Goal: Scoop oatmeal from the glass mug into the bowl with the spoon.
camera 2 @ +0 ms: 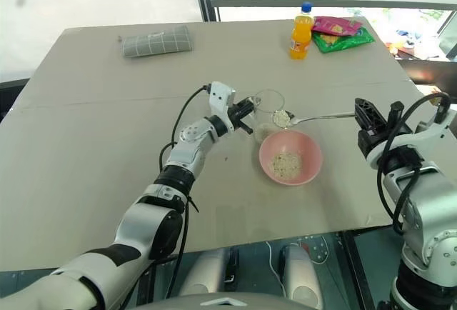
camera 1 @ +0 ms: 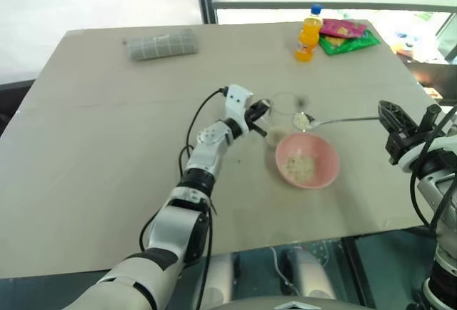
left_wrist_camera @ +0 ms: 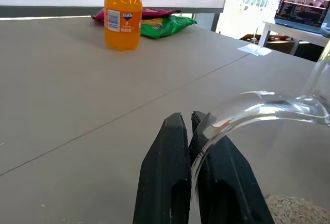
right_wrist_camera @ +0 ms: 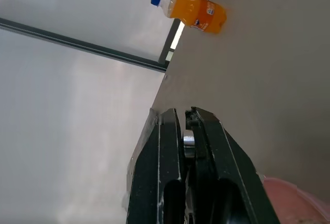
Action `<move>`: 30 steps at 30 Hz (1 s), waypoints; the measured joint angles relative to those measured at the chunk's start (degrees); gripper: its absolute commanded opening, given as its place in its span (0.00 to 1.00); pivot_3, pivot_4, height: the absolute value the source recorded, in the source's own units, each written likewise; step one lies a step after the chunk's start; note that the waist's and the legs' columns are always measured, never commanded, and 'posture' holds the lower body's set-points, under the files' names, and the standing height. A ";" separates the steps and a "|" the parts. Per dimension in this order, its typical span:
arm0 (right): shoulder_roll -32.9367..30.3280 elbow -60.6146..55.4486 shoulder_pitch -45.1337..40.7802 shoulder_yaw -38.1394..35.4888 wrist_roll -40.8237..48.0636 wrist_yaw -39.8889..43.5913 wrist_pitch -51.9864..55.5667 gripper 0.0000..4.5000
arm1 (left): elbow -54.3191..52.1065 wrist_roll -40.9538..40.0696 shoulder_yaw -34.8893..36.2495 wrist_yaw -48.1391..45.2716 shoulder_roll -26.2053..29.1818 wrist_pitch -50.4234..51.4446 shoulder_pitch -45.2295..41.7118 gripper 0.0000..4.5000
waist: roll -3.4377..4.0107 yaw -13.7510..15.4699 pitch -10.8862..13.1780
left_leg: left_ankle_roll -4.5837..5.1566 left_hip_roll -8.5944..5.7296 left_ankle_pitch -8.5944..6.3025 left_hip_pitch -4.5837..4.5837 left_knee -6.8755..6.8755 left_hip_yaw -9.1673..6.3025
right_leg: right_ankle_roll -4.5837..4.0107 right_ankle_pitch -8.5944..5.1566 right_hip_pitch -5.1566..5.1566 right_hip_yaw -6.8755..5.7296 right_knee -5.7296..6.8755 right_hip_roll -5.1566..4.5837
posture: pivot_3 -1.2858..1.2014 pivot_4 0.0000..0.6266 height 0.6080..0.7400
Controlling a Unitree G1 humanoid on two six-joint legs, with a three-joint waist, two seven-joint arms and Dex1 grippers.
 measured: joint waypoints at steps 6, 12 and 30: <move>-4.40 -1.05 3.35 0.24 0.00 1.03 -0.30 0.00 | 1.81 0.08 0.01 -0.30 -0.22 -0.86 -0.92 0.01 | -0.01 0.01 0.00 | 0.00 0.00 0.00 0.02 0.03 0.00 | 0.00 0.00 0.02 0.01 0.00 -0.01 | 0.52 0.24 1.00; -8.87 -0.51 3.21 1.86 0.09 2.60 1.06 0.00 | 1.94 0.10 0.01 -0.52 -0.37 -1.21 -0.92 0.01 | -0.01 0.03 0.00 | 0.00 0.00 0.00 0.01 0.03 -0.01 | 0.00 0.00 0.04 0.00 -0.02 -0.01 | 0.52 0.24 1.00; -37.24 11.29 -14.83 13.11 -4.47 10.14 18.69 0.00 | -3.44 0.06 0.45 1.39 0.24 -0.33 2.68 0.01 | -0.03 -0.01 -0.02 | 0.00 0.04 0.00 0.05 0.08 0.06 | -0.01 0.01 0.07 0.00 -0.02 0.07 | 0.52 0.24 1.00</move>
